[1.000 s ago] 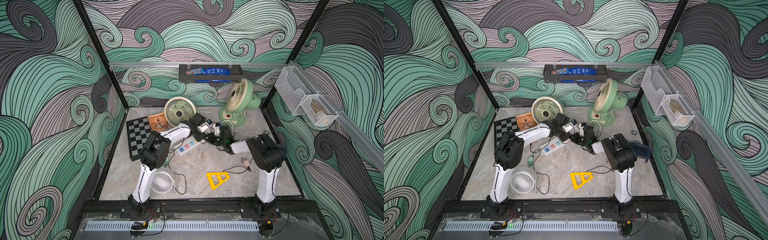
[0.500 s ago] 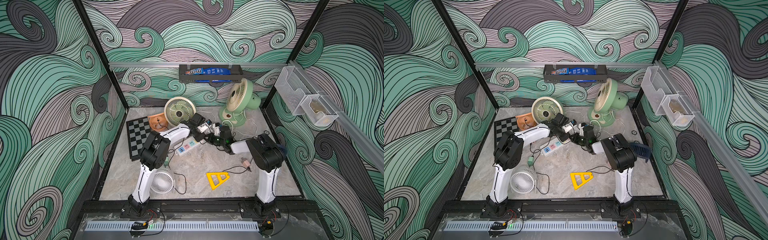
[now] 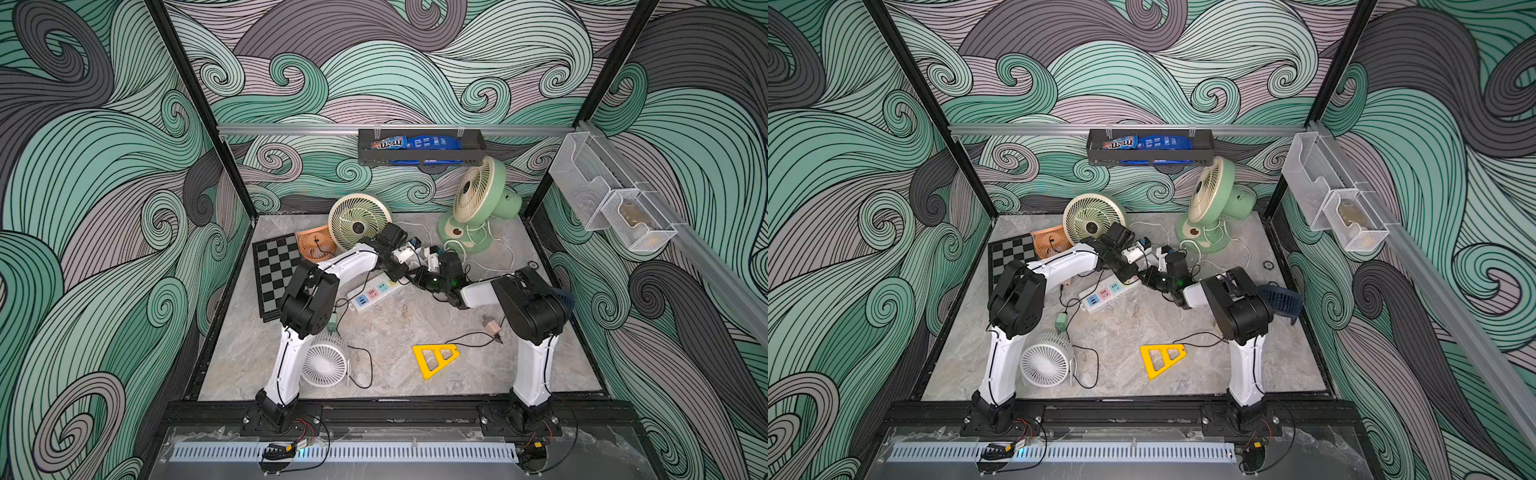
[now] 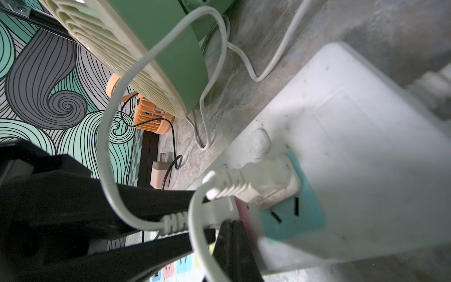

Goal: Unplug the desk fan from the power strip
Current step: Remove the plug from the socket.

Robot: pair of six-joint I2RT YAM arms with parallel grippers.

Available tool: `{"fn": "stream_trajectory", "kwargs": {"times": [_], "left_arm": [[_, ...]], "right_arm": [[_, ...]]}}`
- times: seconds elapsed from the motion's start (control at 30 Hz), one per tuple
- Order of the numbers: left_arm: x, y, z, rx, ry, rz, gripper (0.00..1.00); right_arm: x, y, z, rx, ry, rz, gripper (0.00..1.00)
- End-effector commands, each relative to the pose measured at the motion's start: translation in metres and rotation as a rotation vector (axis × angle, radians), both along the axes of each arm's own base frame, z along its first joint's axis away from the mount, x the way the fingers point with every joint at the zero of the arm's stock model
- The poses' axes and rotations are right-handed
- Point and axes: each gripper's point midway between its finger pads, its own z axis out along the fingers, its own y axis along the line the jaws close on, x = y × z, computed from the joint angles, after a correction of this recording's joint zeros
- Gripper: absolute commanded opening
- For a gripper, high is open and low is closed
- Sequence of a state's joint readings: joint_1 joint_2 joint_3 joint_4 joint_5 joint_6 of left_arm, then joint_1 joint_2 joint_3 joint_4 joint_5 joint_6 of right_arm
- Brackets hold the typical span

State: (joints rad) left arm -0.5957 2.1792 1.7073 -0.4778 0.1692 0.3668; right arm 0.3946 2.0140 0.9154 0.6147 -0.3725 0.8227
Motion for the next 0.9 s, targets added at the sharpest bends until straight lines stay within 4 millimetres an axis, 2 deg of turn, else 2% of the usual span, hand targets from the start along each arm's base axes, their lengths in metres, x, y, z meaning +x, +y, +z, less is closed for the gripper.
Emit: {"fn": "stream_trajectory", "kwargs": {"times": [0.0, 0.07, 0.17, 0.23, 0.47, 0.57, 0.7, 0.87], "left_arm": [[-0.006, -0.007, 0.018, -0.013, -0.045, -0.019, 0.00], [0.001, -0.005, 0.023, -0.062, 0.001, 0.018, 0.00], [0.008, 0.004, 0.017, -0.110, 0.123, 0.078, 0.00], [0.005, 0.005, 0.013, -0.111, 0.140, 0.055, 0.00], [-0.010, -0.002, 0.012, -0.024, -0.014, -0.055, 0.00], [-0.003, 0.002, 0.015, 0.002, -0.053, -0.026, 0.00], [0.007, 0.008, 0.018, -0.027, -0.001, 0.044, 0.00], [-0.001, 0.006, 0.019, -0.032, 0.006, 0.002, 0.00]], "right_arm": [[-0.030, -0.015, -0.064, -0.106, 0.199, -0.020, 0.02], [-0.030, -0.015, -0.065, -0.105, 0.200, -0.020, 0.02], [-0.030, -0.015, -0.064, -0.105, 0.198, -0.020, 0.02], [-0.029, -0.016, -0.064, -0.106, 0.198, -0.022, 0.02], [-0.029, -0.014, -0.064, -0.103, 0.199, -0.020, 0.02], [-0.028, -0.014, -0.064, -0.104, 0.198, -0.020, 0.02], [-0.027, -0.012, -0.064, -0.102, 0.198, -0.014, 0.02], [-0.028, -0.011, -0.064, -0.101, 0.197, -0.010, 0.02]]}}
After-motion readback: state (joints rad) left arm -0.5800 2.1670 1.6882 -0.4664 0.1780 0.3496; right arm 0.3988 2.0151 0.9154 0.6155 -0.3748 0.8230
